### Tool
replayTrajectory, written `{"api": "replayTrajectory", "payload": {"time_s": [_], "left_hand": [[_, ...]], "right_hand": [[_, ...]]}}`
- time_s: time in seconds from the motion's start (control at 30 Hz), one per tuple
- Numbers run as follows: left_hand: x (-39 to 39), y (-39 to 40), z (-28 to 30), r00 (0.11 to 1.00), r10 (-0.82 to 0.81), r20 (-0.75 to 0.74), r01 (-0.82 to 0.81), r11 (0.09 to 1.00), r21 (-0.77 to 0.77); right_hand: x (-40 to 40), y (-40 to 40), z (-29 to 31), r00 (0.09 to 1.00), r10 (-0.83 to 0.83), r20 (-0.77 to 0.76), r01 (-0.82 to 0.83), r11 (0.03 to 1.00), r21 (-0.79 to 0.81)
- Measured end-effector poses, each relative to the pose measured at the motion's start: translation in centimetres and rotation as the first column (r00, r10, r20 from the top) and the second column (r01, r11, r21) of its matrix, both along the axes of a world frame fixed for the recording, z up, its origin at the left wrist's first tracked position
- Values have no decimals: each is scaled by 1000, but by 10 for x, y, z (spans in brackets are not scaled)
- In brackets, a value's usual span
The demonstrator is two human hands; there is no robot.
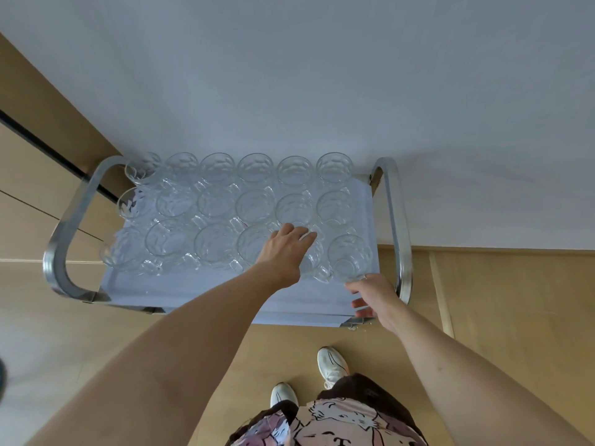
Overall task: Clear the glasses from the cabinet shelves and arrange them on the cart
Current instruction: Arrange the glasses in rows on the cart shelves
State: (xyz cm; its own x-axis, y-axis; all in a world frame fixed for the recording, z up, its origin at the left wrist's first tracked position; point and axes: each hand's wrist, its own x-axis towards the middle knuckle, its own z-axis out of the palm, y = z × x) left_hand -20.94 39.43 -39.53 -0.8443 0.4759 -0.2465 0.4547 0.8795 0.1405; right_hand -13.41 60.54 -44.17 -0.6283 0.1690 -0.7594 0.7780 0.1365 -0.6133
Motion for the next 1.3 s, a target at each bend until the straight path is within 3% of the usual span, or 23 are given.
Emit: {"api": "replayTrajectory", "payload": {"time_s": [0.27, 0.4, 0.5, 0.6, 0.8, 1.03, 1.3], "left_hand": [[3, -3, -5, 1000, 3, -12, -3, 999, -32], [5, -4, -7, 1000, 30, -4, -30, 999, -20], [6, -4, -8, 999, 46, -1, -46, 999, -13], [7, -2, -9, 998, 66, 4, -66, 998, 9], [10, -3, -8, 999, 48, -21, -48, 999, 19], [10, -6, -10, 994, 110, 22, -112, 984, 141], [16, -30, -13, 983, 185, -10, -184, 979, 88]], "right_hand": [[11, 0, 3, 999, 34, -15, -35, 998, -60], [15, -8, 3, 993, 105, -44, -99, 987, 127], [18, -6, 4, 992, 117, -50, -110, 986, 123], [14, -5, 7, 970, 150, -190, -110, 972, 205], [-12, -14, 22, 879, 408, -248, -230, 817, 529], [-29, -10, 27, 823, 497, -274, -311, 799, 515], [-31, -7, 27, 855, 396, -334, -226, 865, 447]]}}
